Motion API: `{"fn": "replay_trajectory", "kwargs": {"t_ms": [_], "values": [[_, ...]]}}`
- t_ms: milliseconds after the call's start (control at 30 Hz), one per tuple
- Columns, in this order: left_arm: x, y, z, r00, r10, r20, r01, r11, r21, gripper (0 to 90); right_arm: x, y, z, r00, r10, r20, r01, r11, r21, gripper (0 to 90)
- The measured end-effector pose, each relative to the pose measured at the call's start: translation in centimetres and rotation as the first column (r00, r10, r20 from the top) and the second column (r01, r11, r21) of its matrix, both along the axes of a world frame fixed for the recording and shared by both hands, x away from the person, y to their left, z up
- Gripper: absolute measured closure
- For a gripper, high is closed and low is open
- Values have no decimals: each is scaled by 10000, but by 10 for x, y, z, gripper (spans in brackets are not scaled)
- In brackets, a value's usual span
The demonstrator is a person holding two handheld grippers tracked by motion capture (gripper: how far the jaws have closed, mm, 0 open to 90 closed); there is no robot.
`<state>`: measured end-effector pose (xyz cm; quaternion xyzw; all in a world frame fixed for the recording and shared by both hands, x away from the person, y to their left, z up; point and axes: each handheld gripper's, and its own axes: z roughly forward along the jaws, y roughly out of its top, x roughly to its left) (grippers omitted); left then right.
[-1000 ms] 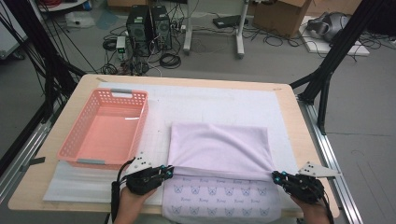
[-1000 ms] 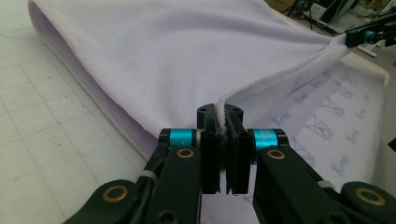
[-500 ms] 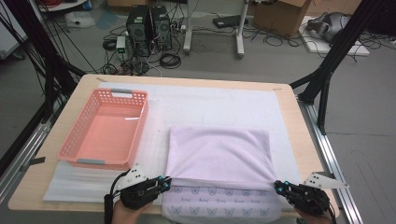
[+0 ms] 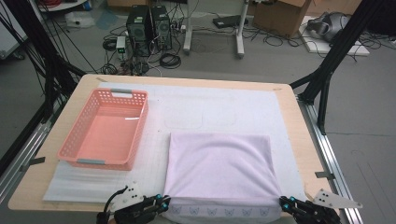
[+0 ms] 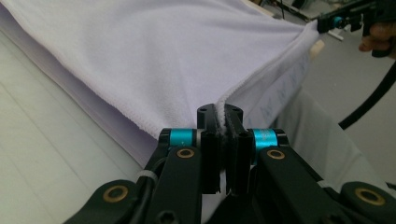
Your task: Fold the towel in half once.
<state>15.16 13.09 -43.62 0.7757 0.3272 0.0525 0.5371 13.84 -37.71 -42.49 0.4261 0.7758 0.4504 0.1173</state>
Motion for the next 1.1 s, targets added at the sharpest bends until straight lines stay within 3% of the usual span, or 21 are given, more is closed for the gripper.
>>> {"fn": "replay_trajectory", "kwargs": {"t_ms": [67,100,167,267,400,567,667,733,800,867,933,1033,1067,1100], "values": [[-1,0,-1,9999,-106,-69,106,9999,6,841,-4,-1,-2,9996,-13,-288,11,10000,-62,837],[0,0,-2,9999,-71,-77,71,10000,-61,787,-5,-1,-3,9993,1,-364,-4,10000,-97,797],[6,0,-1,9997,209,-117,-213,9991,-362,578,-4,-2,-4,9988,-158,-453,148,9996,-229,669],[23,2,4,9981,579,213,-561,9955,-767,459,1,-6,3,9994,-344,-70,345,9993,157,615],[55,1,5,9923,1036,680,-998,9933,-576,458,26,-4,10,9962,-701,519,706,9975,-80,636],[99,-8,-2,9918,1168,519,-1153,9928,-320,506,71,4,6,9933,-749,880,795,9956,-502,712],[125,-10,-2,9900,1358,376,-1354,9907,-139,507,98,5,3,9938,-931,612,962,9941,-501,881],[141,-9,-3,9873,1567,267,-1562,9876,-182,511,114,7,1,9931,-1014,589,1052,9923,-656,890],[151,-9,-4,9843,1620,699,-1605,9867,-252,511,130,8,-1,9931,-1092,439,1120,9914,-675,889],[160,-13,-4,9876,1429,646,-1433,9897,19,523,145,10,-2,9930,-1094,447,1123,9913,-685,846],[167,-18,-5,9857,1512,740,-1544,9873,381,521,159,12,-3,9933,-1071,434,1101,9911,-748,817],[175,-19,-10,9730,2052,1059,-2119,9756,569,520,176,14,-6,9904,-1347,306,1370,9860,-946,723],[179,-19,-13,9682,2293,999,-2372,9685,759,512,180,14,-7,9888,-1448,350,1476,9843,-968,652],[184,-18,-13,9684,2426,573,-2470,9647,912,505,184,14,-7,9841,-1725,427,1760,9794,-994,581]]}}
